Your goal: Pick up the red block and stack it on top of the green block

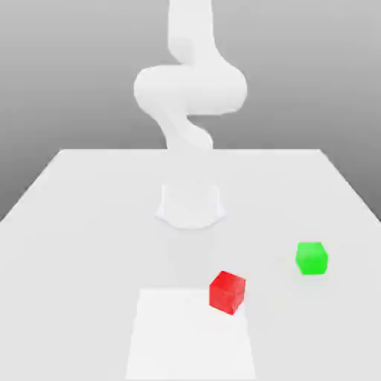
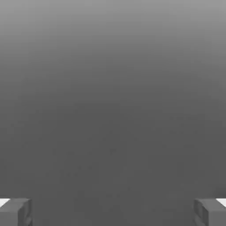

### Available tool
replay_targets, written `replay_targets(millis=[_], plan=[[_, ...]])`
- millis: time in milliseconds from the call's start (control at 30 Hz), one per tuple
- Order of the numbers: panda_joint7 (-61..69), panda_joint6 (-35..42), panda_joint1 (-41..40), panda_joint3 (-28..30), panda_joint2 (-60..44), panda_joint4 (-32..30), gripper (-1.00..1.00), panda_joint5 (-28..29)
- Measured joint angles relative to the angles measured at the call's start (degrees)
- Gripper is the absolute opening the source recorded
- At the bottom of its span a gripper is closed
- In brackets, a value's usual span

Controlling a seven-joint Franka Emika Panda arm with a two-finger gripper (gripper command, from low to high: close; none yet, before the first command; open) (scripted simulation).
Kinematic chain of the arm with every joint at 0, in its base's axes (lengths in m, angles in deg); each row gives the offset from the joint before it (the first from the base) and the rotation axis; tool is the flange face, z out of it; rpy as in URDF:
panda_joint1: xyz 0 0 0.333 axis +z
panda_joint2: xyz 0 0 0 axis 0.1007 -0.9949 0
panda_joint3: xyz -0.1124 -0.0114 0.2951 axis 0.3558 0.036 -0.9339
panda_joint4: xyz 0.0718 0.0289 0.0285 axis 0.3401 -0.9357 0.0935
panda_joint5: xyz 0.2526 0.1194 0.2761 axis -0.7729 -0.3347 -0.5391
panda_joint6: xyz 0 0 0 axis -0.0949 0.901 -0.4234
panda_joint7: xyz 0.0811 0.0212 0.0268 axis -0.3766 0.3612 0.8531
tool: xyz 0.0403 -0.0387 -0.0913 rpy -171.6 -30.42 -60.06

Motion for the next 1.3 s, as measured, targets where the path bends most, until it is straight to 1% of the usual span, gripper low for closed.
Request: replay_targets(millis=[400,567,667,800,833,1067,1300], plan=[[26.21,-16.47,10.44,4.30,-22.48,-19.90,0.00,1.09],[39.12,-25.28,14.06,4.83,-34.84,-28.78,0.00,1.03],[43.02,-31.77,15.22,4.36,-43.05,-29.68,0.00,-0.70],[45.18,-39.03,13.01,1.76,-51.61,-28.75,0.00,-3.29],[45.39,-40.18,12.45,1.15,-52.95,-28.57,-1.00,-3.57],[45.27,-40.05,12.21,0.97,-52.92,-28.58,-1.00,-3.37],[42.72,-28.80,12.50,2.29,-39.78,-30.45,-1.00,0.22]])
